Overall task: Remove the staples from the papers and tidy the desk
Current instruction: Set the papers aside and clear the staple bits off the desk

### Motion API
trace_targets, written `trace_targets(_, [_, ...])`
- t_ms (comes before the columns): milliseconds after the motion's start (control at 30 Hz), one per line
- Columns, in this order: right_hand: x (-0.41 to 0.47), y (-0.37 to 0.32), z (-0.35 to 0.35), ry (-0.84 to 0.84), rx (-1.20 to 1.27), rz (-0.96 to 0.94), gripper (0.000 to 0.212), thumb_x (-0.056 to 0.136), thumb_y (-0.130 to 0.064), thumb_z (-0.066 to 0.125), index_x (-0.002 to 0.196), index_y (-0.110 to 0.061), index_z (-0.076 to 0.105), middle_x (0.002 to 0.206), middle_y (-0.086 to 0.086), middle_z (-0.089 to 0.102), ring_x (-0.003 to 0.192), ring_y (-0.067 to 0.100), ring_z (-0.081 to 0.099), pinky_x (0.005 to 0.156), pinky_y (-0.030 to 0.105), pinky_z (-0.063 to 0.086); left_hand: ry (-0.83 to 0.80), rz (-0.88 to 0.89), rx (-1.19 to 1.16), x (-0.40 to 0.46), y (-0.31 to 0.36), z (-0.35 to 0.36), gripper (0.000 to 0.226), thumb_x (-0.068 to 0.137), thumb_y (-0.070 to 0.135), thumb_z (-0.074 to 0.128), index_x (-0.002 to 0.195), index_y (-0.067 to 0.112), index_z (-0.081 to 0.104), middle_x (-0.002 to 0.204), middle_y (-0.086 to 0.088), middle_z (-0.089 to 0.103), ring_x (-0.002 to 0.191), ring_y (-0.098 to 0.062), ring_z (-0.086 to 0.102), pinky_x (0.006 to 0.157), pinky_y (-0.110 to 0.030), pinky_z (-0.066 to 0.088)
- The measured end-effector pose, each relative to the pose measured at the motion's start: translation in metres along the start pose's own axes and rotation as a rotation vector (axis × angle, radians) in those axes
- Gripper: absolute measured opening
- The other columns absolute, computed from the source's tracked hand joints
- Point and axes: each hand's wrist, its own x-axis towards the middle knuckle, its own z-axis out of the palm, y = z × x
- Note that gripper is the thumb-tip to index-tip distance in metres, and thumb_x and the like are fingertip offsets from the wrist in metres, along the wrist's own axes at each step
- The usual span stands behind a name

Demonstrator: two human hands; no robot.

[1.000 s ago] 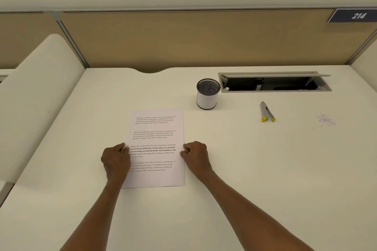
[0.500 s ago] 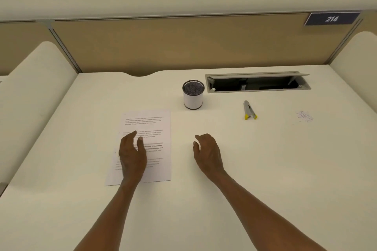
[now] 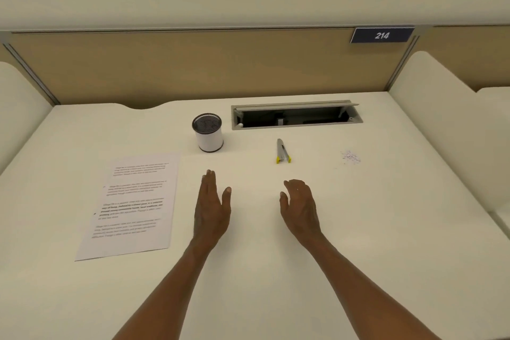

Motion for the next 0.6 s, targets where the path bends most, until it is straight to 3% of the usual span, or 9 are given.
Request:
trace_targets(367, [0.014,0.098,-0.046,0.031,0.061,0.16,0.016,0.088,-0.003,0.06,0.101,-0.003,0.068,0.096,0.01,0.064,0.091,0.028,0.06,0.08,0.037,0.05,-0.183,0.067,0.234,0.014,0.017,0.079,0.068,0.105,0.037,0.042,0.158,0.004,0.017,0.168,-0.011,0.009,0.156,-0.024,0.004,0.127,-0.041,0.004])
trace_targets(500, [0.026,0.129,-0.055,-0.016,0.058,0.219,0.012,0.09,-0.004,0.055,0.092,-0.005,0.067,0.085,0.009,0.062,0.08,0.024,0.058,0.072,0.037,0.05,-0.192,0.071,0.368,0.025,0.008,0.088,0.078,0.103,0.053,0.037,0.159,0.005,0.012,0.169,-0.011,0.003,0.156,-0.026,-0.001,0.126,-0.045,0.001])
trace_targets(600, [0.041,0.148,-0.056,-0.046,0.023,0.28,0.014,0.09,-0.005,0.053,0.086,-0.001,0.066,0.079,0.012,0.063,0.075,0.029,0.058,0.069,0.04,0.05,-0.209,0.02,0.401,0.026,0.001,0.089,0.094,0.094,0.072,0.02,0.16,0.006,0.009,0.169,-0.008,0.001,0.156,-0.02,-0.004,0.127,-0.043,-0.001])
